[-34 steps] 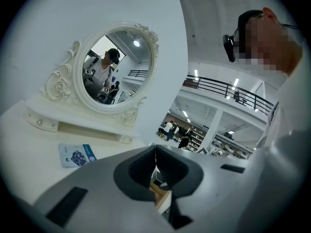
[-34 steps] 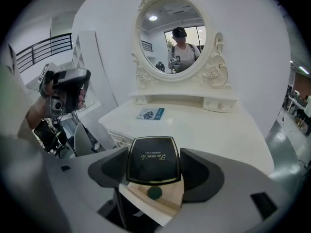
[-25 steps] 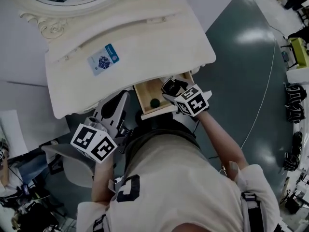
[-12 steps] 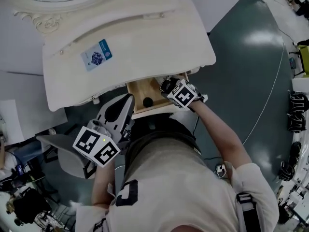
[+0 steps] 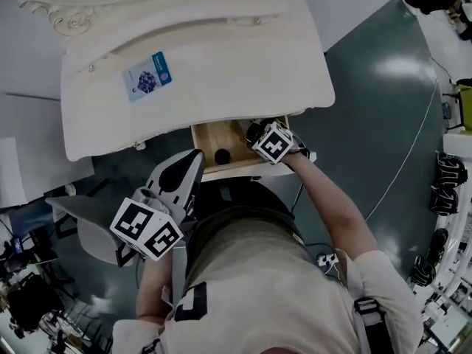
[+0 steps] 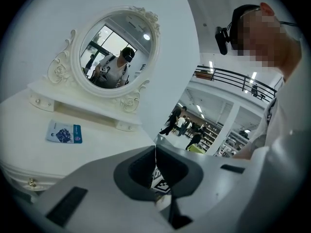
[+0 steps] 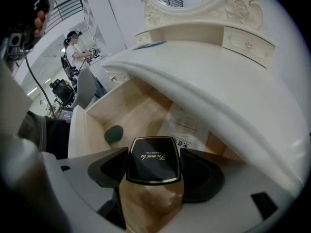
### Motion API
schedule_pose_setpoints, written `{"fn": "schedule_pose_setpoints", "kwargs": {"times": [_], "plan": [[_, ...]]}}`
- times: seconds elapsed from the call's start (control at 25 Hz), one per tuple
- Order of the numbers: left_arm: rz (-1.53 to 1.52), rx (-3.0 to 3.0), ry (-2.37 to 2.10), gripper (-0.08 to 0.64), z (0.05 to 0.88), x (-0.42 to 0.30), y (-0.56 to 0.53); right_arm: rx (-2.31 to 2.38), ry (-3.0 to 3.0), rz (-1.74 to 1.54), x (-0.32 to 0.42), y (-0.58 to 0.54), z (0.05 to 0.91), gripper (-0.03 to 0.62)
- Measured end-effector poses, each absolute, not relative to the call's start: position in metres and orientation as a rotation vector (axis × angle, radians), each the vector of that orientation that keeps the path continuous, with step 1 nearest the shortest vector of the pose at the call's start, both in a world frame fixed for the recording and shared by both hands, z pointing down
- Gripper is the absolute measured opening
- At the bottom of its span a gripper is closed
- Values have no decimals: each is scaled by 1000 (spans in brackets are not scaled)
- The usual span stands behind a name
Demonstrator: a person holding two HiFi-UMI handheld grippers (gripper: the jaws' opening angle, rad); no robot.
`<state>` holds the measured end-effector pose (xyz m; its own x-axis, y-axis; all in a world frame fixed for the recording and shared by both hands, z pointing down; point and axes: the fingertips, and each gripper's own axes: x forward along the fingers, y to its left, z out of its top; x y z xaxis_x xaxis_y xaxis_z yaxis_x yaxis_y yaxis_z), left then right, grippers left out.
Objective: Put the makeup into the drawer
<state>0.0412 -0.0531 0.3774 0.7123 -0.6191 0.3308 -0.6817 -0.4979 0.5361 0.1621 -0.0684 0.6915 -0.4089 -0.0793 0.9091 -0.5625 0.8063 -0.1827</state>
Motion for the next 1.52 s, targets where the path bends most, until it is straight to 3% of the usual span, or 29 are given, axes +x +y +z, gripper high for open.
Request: {"fn": "schedule_pose_setpoints", "kwargs": {"times": [0.96, 1.52], "plan": [[137, 2223, -972, 38, 391, 21, -59, 385, -1709, 420, 168, -56, 731, 341], [117, 2264, -945, 38, 380, 17, -63, 664, -1933, 493, 178, -64, 672, 341]]}}
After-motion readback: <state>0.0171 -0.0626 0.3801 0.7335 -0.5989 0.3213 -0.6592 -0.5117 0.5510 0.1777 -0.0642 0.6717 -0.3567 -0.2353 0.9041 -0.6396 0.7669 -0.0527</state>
